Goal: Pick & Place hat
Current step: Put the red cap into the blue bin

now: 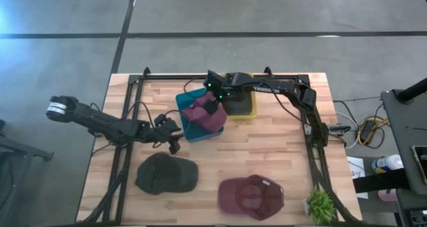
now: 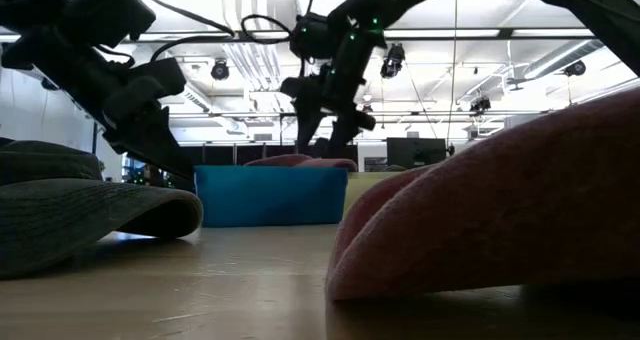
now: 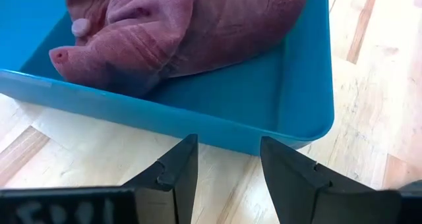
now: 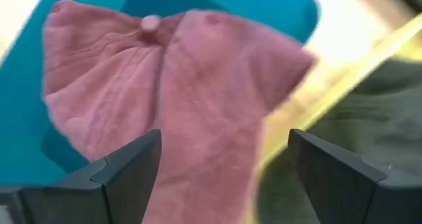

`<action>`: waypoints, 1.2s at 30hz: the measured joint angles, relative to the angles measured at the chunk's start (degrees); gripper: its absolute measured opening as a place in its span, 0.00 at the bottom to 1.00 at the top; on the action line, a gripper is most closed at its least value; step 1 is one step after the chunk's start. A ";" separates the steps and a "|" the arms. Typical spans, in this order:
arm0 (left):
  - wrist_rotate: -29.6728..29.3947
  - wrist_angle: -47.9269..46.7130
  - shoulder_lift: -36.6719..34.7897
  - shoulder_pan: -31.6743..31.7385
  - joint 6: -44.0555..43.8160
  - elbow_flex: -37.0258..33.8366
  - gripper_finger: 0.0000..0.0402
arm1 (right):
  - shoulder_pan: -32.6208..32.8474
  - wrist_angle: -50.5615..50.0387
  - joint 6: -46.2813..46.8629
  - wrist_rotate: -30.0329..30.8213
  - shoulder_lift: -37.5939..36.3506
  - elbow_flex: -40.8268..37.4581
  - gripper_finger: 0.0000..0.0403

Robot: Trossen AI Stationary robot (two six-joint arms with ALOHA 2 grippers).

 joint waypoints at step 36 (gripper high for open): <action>5.41 8.12 7.84 0.02 -4.57 -2.54 0.39 | 9.47 -13.06 -42.90 7.20 0.11 -1.05 0.56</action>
